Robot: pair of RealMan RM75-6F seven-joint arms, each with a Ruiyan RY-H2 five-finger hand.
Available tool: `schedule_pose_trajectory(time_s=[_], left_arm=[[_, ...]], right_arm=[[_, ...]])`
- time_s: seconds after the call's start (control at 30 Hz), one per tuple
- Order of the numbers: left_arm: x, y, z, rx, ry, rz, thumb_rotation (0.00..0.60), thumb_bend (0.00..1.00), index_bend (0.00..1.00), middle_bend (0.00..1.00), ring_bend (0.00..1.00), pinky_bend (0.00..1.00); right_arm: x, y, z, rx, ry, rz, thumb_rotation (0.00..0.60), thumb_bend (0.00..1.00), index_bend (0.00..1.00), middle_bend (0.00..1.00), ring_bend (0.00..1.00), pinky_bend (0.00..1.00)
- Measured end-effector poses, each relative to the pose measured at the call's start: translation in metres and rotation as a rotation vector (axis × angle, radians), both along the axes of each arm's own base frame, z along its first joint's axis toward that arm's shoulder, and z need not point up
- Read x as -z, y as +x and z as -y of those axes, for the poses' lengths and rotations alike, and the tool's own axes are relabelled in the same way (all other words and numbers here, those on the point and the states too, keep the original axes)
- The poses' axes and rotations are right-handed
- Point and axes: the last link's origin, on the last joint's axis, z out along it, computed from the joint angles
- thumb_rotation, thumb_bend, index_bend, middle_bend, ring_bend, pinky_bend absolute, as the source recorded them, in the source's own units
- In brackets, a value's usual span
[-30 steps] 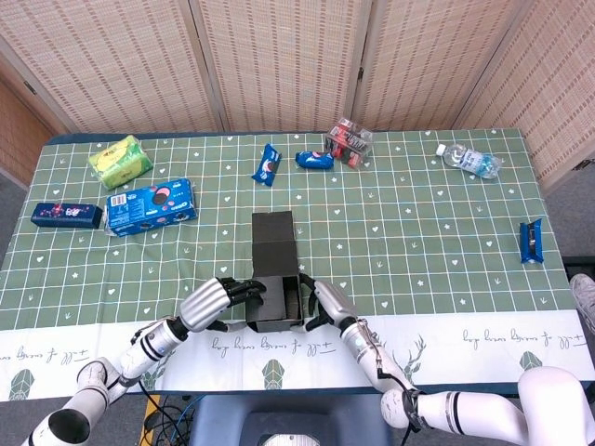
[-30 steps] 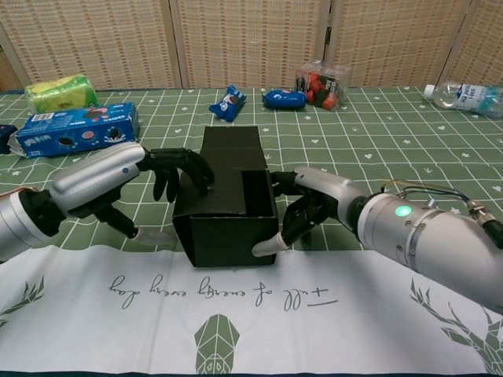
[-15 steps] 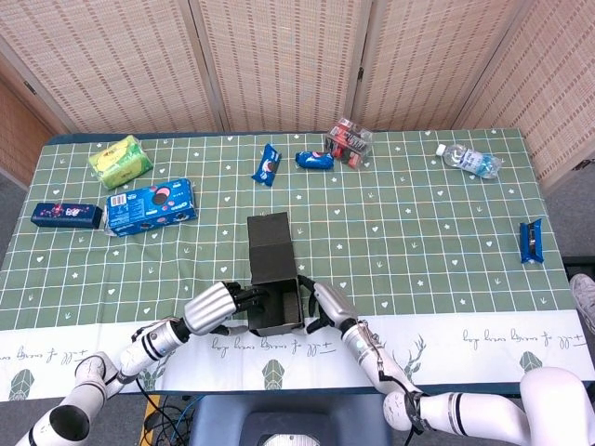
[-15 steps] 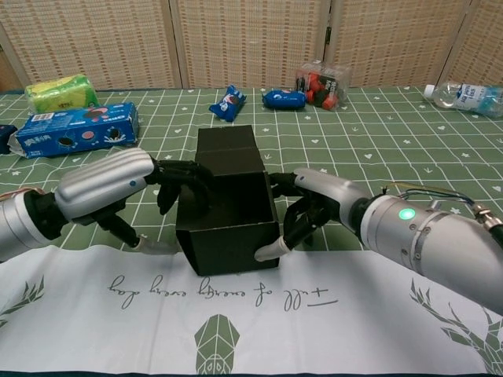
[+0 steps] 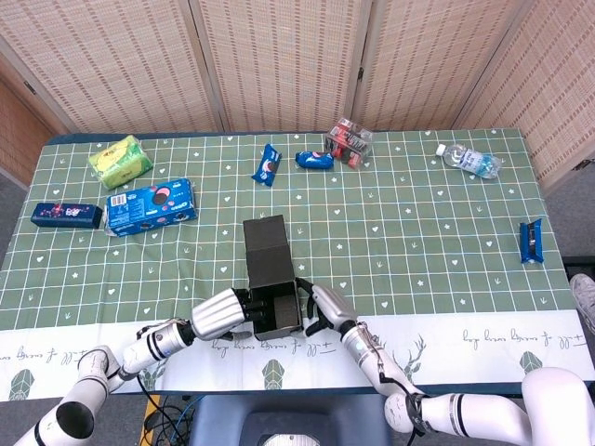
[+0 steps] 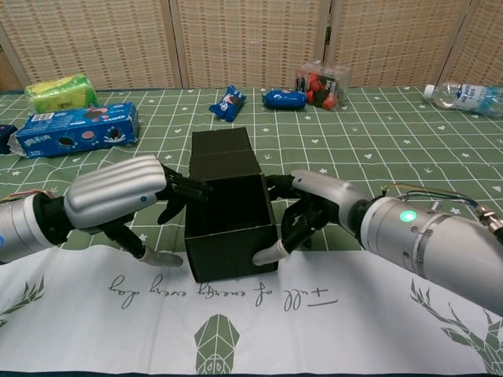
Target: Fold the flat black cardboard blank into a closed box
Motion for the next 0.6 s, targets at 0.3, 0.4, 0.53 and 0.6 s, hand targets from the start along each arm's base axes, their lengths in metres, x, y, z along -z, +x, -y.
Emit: schedule_pose_trajectory(time_s=[0.3,0.4,0.53,0.6], left_arm=[[0.0035,0.0034,0.0,0.007,-0.007,-0.002,0.6,0.15,0.53,0.48,0.51,0.57],[0.004,0.0038,0.0003,0.007,-0.008,0.0,0.6,0.15,0.53,0.48,0.51,0.57],[0.0044,0.0037,0.0008,0.008,-0.007,0.001,0.6,0.15,0.53,0.48,0.51,0.57],[0.0044,0.0037,0.001,0.008,-0.007,0.001,0.6,0.15,0.53,0.48,0.51,0.57]], right_arm=[[0.0008,0.0019,-0.0012,0.0,0.005,0.009,0.6,0.56,0.33,0.42,0.61,0.67],[0.0013,0.0024,-0.0016,0.0,0.005,0.011,0.6,0.56,0.33,0.42,0.61,0.67],[0.0016,0.0022,-0.002,0.001,0.006,0.012,0.6,0.56,0.33,0.42,0.61,0.67],[0.0015,0.0022,-0.0023,0.001,0.005,0.013,0.6,0.56,0.33,0.42,0.61,0.67]])
